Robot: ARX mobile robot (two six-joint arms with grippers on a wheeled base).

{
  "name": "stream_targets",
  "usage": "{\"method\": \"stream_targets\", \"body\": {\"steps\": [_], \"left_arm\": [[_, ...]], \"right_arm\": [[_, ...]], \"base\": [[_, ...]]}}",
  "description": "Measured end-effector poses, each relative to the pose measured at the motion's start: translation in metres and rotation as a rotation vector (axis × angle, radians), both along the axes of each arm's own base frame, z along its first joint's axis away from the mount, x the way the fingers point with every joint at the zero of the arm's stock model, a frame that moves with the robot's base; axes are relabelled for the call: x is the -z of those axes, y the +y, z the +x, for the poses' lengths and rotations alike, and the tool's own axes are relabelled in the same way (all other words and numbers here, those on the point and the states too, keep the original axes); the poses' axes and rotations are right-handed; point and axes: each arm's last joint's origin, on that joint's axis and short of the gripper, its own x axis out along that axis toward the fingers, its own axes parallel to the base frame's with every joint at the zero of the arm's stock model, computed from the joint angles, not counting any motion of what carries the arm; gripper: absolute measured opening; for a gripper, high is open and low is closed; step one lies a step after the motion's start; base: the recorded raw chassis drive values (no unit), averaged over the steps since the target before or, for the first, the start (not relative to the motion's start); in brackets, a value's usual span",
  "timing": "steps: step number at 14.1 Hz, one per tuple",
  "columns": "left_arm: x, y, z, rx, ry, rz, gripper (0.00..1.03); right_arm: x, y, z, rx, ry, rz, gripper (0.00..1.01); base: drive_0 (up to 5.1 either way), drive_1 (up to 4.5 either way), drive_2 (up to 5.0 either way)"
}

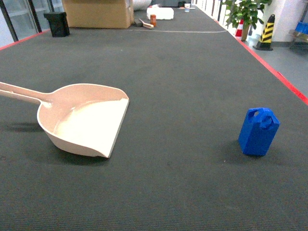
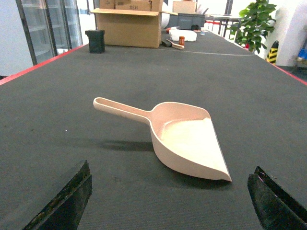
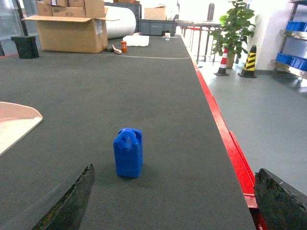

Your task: Place part in tray to right shelf

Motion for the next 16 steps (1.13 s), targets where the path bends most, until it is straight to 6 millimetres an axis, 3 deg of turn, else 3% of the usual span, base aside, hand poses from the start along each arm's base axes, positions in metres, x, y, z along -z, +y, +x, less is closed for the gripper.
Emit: {"method": "stream_targets", "body": {"steps": [16], "left_arm": [[0.0000, 0.0000, 0.0000, 0.000, 0.000, 0.000, 0.98]], "right_arm": [[0.0000, 0.0000, 0.0000, 0.000, 0.000, 0.000, 0.98]], "base": [[0.0, 0.00, 0.0]]}}
